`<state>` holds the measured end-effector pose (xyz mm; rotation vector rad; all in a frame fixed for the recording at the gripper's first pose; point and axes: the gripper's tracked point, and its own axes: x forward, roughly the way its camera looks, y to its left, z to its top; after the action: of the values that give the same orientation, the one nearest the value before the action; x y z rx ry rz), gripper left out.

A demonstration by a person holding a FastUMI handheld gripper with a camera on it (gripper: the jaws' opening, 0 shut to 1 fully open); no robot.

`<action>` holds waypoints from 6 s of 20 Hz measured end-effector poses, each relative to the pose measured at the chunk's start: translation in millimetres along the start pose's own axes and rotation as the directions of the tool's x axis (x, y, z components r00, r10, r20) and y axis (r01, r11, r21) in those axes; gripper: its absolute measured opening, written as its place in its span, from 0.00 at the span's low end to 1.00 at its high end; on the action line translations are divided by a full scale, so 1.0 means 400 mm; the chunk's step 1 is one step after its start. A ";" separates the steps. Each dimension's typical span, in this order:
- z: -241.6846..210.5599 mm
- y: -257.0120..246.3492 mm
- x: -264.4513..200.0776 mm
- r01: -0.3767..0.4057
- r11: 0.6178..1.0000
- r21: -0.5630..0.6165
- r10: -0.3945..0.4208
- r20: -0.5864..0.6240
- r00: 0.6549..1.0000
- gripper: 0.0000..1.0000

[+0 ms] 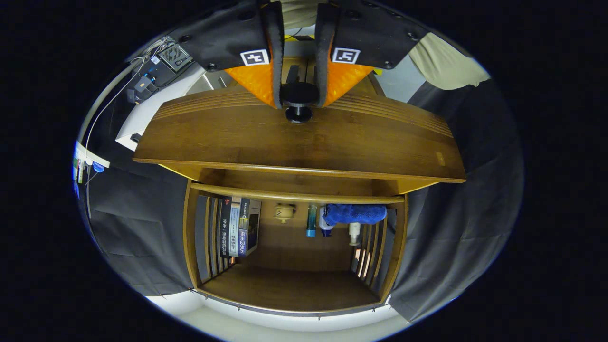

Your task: Pull open the drawer, take out the items inside it, and place them on the countertop above the cabinet.

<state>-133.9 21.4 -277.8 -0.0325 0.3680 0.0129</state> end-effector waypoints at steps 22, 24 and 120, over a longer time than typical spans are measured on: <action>0.139 0.052 -0.130 -0.038 0.999 -0.018 0.038 0.049 0.998 0.77; 0.193 0.052 -0.135 -0.047 0.999 -0.014 0.048 0.060 0.997 0.90; 0.665 -0.130 0.659 0.169 0.986 -0.013 -0.148 -0.551 0.822 0.34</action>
<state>208.7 -19.8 -123.1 -0.0300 0.9471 -0.1732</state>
